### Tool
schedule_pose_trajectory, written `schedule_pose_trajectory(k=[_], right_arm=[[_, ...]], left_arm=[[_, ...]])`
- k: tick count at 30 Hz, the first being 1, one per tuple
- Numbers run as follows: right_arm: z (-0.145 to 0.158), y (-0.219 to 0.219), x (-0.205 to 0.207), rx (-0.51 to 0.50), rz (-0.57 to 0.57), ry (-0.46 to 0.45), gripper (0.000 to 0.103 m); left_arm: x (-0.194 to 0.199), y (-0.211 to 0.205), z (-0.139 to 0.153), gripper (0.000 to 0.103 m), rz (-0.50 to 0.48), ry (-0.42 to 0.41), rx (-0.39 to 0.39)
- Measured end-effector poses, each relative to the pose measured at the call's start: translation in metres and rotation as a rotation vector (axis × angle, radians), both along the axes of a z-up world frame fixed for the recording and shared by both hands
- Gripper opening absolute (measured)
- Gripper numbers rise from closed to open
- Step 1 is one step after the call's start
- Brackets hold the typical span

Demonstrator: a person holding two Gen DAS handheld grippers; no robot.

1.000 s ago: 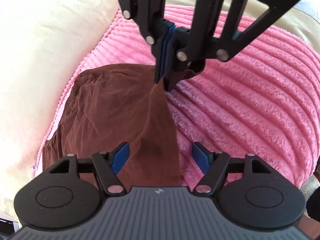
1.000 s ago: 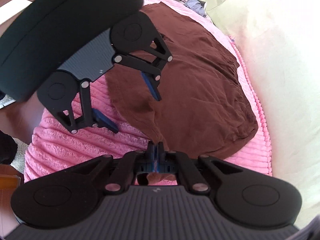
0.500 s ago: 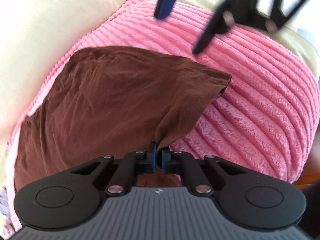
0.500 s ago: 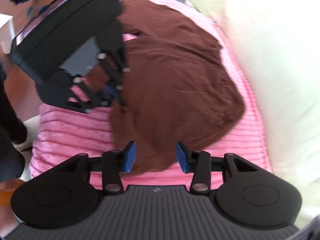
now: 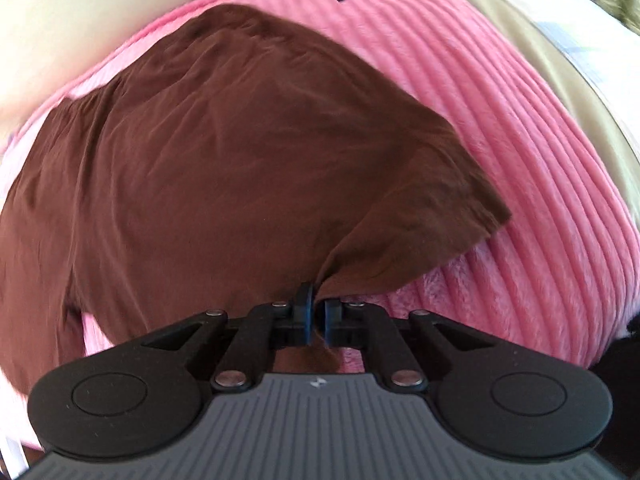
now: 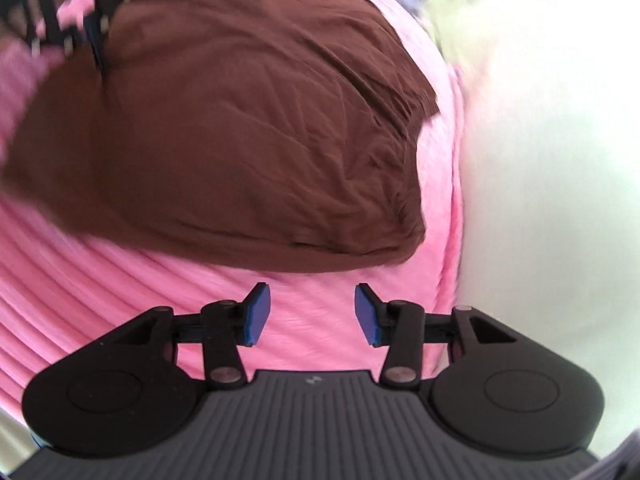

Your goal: Fold clothes

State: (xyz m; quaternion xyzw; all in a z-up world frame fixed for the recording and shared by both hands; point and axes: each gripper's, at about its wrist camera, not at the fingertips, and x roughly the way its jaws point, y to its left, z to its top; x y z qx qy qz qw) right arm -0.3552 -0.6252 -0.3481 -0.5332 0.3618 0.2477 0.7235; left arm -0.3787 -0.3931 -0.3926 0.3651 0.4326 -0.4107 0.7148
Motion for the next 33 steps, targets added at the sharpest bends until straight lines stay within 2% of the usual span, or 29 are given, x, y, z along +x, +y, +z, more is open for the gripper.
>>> schedule_pose_trajectory(k=[3,6,13,15,16,17,18,20,21,25,29,31,33], right_arm=[[-0.018,-0.027,0.023,-0.073,0.163,-0.016,0.042],[-0.031,-0.041,0.038,-0.130,0.324,-0.052,0.041],[-0.047,-0.053,0.041,-0.190,0.663,-0.096,0.041],[-0.049,-0.051,0.038,-0.190,0.719,-0.087,0.039],[-0.051,-0.050,0.038,-0.190,0.747,-0.078,0.033],[-0.052,-0.048,0.038,-0.190,0.761,-0.054,0.016],[-0.051,-0.045,0.040,-0.191,0.756,-0.009,0.006],[-0.040,-0.039,0.049,-0.162,0.723,0.057,0.005],[-0.033,-0.036,0.054,-0.142,0.702,0.087,0.005],[0.015,-0.019,0.082,-0.073,0.648,0.192,0.005],[0.051,0.007,0.124,-0.020,0.620,0.224,0.004],[0.067,0.035,0.164,0.011,0.605,0.225,0.004],[0.070,0.061,0.205,0.040,0.585,0.202,0.004]], left_arm=[[-0.002,-0.002,-0.002,0.004,0.071,-0.002,0.006],[-0.003,-0.004,-0.002,0.005,0.101,-0.008,0.013],[-0.006,-0.007,-0.001,0.005,0.141,-0.031,0.021],[-0.006,-0.007,0.000,0.005,0.167,-0.029,0.012],[-0.007,-0.008,0.000,0.005,0.173,-0.028,0.010],[-0.007,-0.008,0.000,0.005,0.173,-0.028,0.010],[-0.006,-0.008,0.000,0.005,0.167,-0.024,0.008],[-0.003,-0.006,0.004,0.004,0.163,-0.007,-0.006],[0.001,-0.002,0.011,0.004,0.171,0.021,-0.037],[0.027,0.024,0.040,0.004,0.267,0.123,-0.148],[0.075,0.072,0.071,0.003,0.433,0.142,-0.222],[0.107,0.104,0.086,0.003,0.535,0.141,-0.269],[0.147,0.145,0.094,0.003,0.649,0.134,-0.314]])
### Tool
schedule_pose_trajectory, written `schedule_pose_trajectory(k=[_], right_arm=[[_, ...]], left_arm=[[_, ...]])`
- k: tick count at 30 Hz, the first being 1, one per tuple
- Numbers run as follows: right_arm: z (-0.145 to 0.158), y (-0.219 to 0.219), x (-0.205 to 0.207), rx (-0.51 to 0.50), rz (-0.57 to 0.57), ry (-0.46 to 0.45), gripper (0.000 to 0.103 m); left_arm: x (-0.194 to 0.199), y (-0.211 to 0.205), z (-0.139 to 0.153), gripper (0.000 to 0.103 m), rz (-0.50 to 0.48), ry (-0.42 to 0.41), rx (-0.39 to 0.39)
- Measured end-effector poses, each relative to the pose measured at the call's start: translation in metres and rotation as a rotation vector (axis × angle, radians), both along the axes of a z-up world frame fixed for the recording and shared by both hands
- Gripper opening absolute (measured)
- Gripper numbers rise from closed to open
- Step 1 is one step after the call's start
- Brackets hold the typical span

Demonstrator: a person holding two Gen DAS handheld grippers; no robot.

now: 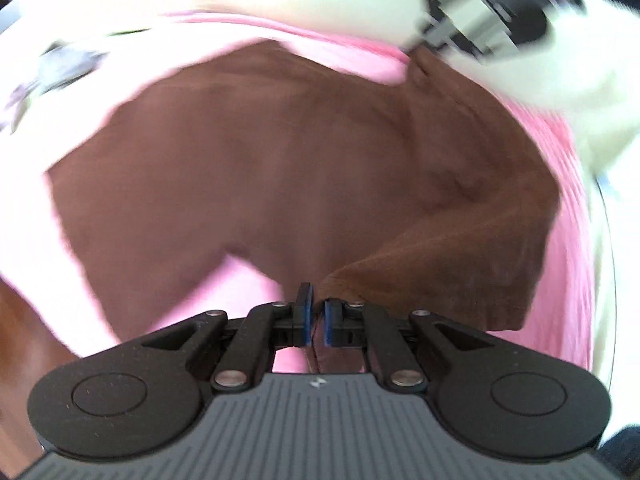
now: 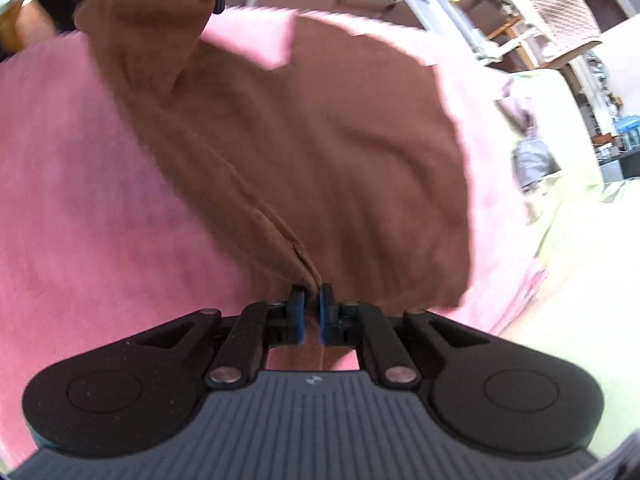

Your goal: Fold clothes

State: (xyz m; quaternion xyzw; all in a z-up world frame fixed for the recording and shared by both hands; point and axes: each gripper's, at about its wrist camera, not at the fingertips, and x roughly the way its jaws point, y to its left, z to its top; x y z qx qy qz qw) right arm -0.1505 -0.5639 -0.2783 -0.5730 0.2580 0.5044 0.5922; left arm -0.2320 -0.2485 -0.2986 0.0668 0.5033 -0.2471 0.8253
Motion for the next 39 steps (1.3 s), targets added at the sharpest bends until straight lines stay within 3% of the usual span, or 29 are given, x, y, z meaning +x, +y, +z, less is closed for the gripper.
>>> schedule_pose_trajectory(k=[4,5,6,7,9,13,16,18,21,24,28,35,36,37,38,39], right_arm=[[-0.016,0.055,0.085,0.054,-0.128,-0.058,0.005],[-0.026,0.067,0.105,0.055,-0.189,-0.085,0.025],[-0.038,0.079,0.124,0.034,-0.253,-0.096,0.035],[-0.047,0.088,0.137,0.011,-0.299,-0.098,0.040],[-0.056,0.099,0.155,-0.002,-0.415,-0.089,0.040],[-0.045,0.094,0.148,0.082,-0.655,0.038,0.045],[-0.032,0.088,0.124,0.190,-0.874,0.164,0.051],[-0.031,0.090,0.105,0.239,-0.993,0.201,0.056],[-0.033,0.104,0.074,0.286,-1.150,0.216,0.058],[-0.034,0.118,0.053,0.321,-1.194,0.213,0.068],[-0.044,0.113,0.049,0.349,-1.211,0.191,0.069],[-0.044,0.066,0.097,0.389,-1.248,0.148,0.070],[-0.044,0.060,0.105,0.406,-1.256,0.147,0.070],[-0.044,0.056,0.110,0.417,-1.256,0.150,0.070],[-0.045,0.054,0.115,0.423,-1.249,0.150,0.070],[-0.046,0.051,0.120,0.429,-1.242,0.149,0.069]], left_arm=[[0.060,0.059,-0.010,0.005,0.139,-0.004,-0.008],[0.074,0.071,-0.019,0.007,0.170,0.024,0.014],[0.090,0.085,-0.030,0.013,0.207,0.063,0.044],[0.105,0.100,-0.042,0.022,0.234,0.121,0.065],[0.117,0.119,-0.053,0.026,0.228,0.189,0.076],[0.126,0.139,-0.054,0.026,0.123,0.225,0.110],[0.134,0.130,-0.041,0.035,0.016,0.175,0.122],[0.141,0.120,-0.036,0.040,-0.032,0.129,0.125],[0.170,0.102,-0.031,0.040,-0.122,0.051,0.126],[0.191,0.085,-0.034,0.040,-0.257,0.006,0.163],[0.221,0.066,-0.051,0.040,-0.418,-0.046,0.260],[0.235,0.053,-0.065,0.040,-0.527,-0.041,0.343],[0.236,0.050,-0.069,0.034,-0.543,-0.015,0.359],[0.236,0.048,-0.073,0.017,-0.557,-0.001,0.380],[0.235,0.047,-0.077,0.008,-0.570,0.004,0.402],[0.231,0.044,-0.078,0.004,-0.588,-0.004,0.427]])
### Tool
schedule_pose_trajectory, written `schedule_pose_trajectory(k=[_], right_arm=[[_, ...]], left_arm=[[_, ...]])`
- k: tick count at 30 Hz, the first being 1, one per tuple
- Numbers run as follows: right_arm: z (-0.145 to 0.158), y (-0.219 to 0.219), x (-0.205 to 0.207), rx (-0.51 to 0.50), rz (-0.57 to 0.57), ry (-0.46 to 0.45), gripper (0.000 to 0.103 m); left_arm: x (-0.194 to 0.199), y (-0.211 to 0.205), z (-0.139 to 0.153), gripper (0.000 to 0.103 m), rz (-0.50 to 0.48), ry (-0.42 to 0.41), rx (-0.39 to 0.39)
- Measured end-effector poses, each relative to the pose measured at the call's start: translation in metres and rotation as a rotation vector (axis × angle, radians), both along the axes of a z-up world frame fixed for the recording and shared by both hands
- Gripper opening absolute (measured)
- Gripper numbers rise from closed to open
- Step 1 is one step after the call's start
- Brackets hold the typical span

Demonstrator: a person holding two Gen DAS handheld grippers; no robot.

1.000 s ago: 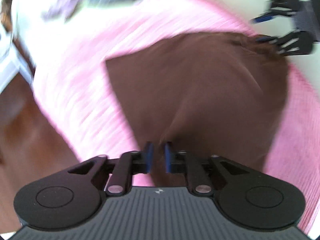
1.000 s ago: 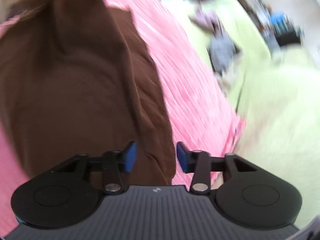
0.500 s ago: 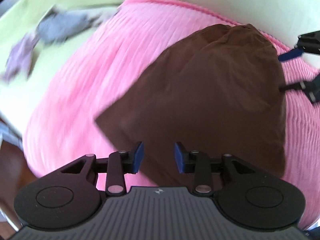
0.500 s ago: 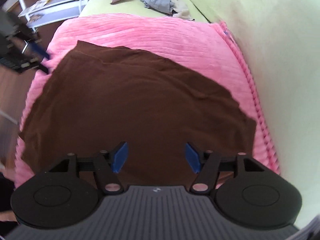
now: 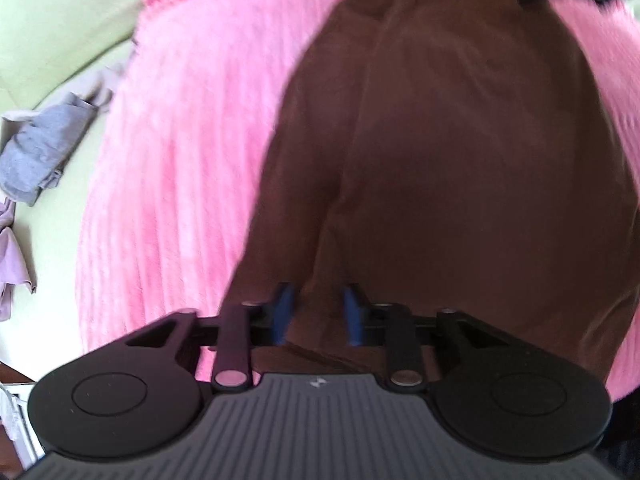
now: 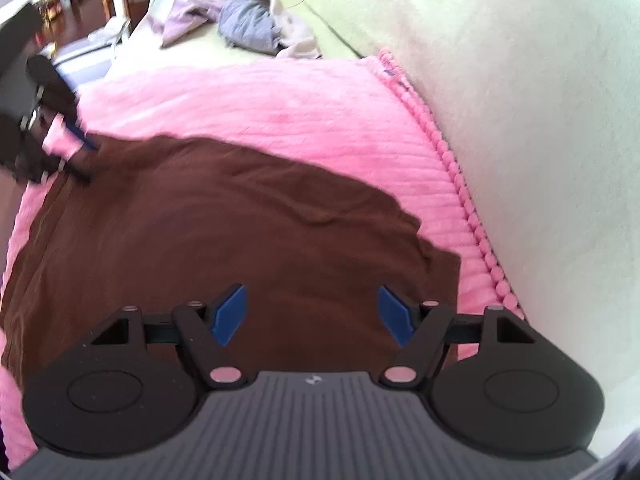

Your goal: Fold clothes

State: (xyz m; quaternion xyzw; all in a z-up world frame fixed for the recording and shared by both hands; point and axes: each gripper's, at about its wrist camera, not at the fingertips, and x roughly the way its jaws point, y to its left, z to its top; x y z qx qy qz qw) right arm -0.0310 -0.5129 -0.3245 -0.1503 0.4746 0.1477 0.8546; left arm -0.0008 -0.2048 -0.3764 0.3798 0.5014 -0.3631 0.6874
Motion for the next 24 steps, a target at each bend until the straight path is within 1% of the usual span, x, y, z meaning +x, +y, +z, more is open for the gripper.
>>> schedule_pose_trajectory(k=[1,3,4,5,8,11,13,16,18,19,20,22,24], right_arm=[[-0.001,-0.003,0.005,0.004,0.006,-0.005,0.069],[-0.006,-0.009,0.019,0.004,0.071,-0.012,0.069],[-0.007,-0.012,0.025,0.005,0.109,-0.009,0.063],[-0.009,-0.015,0.033,0.005,0.155,-0.002,0.053],[-0.014,-0.020,0.064,-0.002,0.328,0.038,0.044],[-0.018,-0.019,0.092,-0.015,0.484,0.090,0.044],[-0.022,-0.013,0.107,-0.050,0.589,0.135,0.045],[-0.032,-0.007,0.122,-0.062,0.688,0.249,0.045],[-0.039,-0.004,0.129,-0.058,0.740,0.330,0.043],[-0.041,-0.003,0.131,-0.051,0.760,0.359,0.025],[-0.041,-0.002,0.131,-0.041,0.769,0.369,0.003],[-0.035,-0.002,0.129,-0.029,0.776,0.346,0.003],[-0.023,-0.004,0.123,-0.024,0.788,0.294,0.003]], left_arm=[[-0.002,-0.002,0.000,0.000,-0.010,-0.008,0.009],[-0.008,-0.007,0.005,0.000,-0.013,-0.022,0.017],[-0.009,-0.008,0.007,0.000,-0.010,-0.025,0.019],[-0.012,-0.009,0.008,0.000,-0.004,-0.033,0.029],[-0.016,-0.013,0.008,0.000,0.009,-0.047,0.057],[-0.020,-0.019,0.006,0.000,0.030,-0.061,0.092],[-0.023,-0.020,0.004,0.000,0.047,-0.068,0.107],[-0.025,-0.022,0.004,0.000,0.078,-0.067,0.111],[-0.027,-0.022,0.004,0.000,0.095,-0.071,0.114],[-0.028,-0.022,0.005,0.000,0.102,-0.074,0.114],[-0.029,-0.022,0.006,0.000,0.110,-0.078,0.115],[-0.031,-0.021,0.012,0.000,0.127,-0.085,0.114],[-0.035,-0.016,0.025,0.000,0.142,-0.100,0.106]])
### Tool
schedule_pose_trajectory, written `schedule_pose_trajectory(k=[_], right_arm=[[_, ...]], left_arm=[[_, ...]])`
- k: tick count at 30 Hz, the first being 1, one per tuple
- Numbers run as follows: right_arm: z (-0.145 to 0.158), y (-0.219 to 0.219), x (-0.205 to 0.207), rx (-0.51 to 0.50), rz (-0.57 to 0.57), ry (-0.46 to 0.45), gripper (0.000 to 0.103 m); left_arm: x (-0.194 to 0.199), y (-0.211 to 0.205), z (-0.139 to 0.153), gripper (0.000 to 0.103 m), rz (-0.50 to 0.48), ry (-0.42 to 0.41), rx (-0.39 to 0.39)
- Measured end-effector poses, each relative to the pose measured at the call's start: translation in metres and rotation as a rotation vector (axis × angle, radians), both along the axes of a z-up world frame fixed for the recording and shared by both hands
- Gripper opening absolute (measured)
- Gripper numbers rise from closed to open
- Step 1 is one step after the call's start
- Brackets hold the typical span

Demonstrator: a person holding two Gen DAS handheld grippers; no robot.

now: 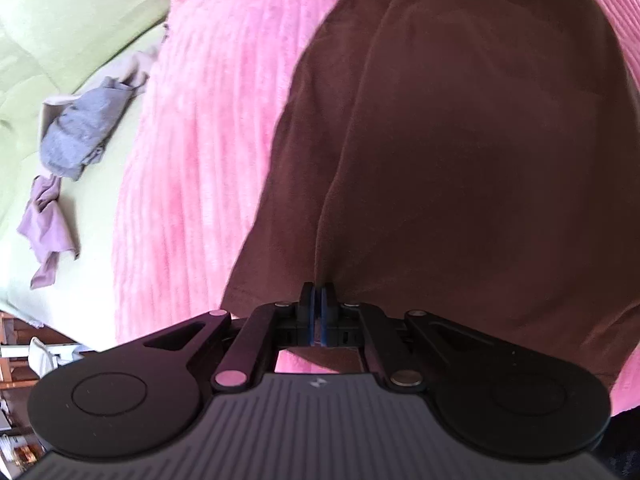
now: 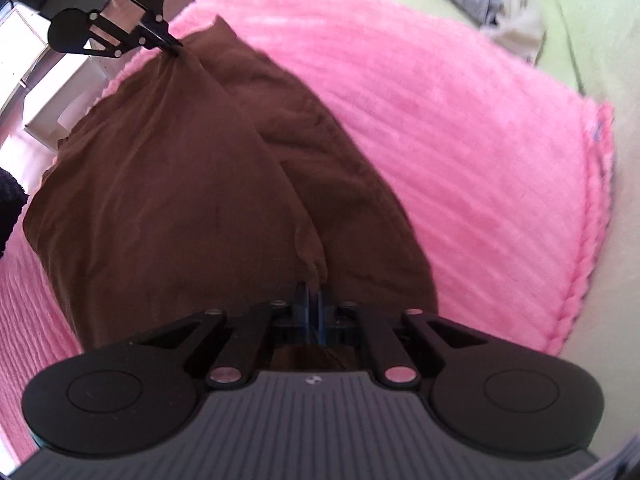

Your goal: Fold clothes

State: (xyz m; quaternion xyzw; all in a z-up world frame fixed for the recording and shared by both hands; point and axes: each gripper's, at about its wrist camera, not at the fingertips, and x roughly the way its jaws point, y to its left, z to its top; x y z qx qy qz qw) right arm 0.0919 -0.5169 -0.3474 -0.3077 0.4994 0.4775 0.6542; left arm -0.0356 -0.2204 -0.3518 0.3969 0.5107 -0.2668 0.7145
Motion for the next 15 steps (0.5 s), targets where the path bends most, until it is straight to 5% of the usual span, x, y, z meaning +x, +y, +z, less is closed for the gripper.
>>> schedule_pose_trajectory(k=[7,12,15], right_arm=[[0.038,0.006,-0.005,0.065,-0.021,-0.179,0.003],[0.000,0.025,0.006,-0.012,-0.031,-0.204,0.003],[-0.026,0.035,0.004,-0.137,-0.078,-0.295,0.015]], left_arm=[[0.008,0.016,0.027,0.000,0.009,-0.074,0.046],[0.037,0.020,-0.008,0.006,0.018,-0.055,0.110],[0.047,0.015,-0.033,0.012,0.019,-0.077,0.187]])
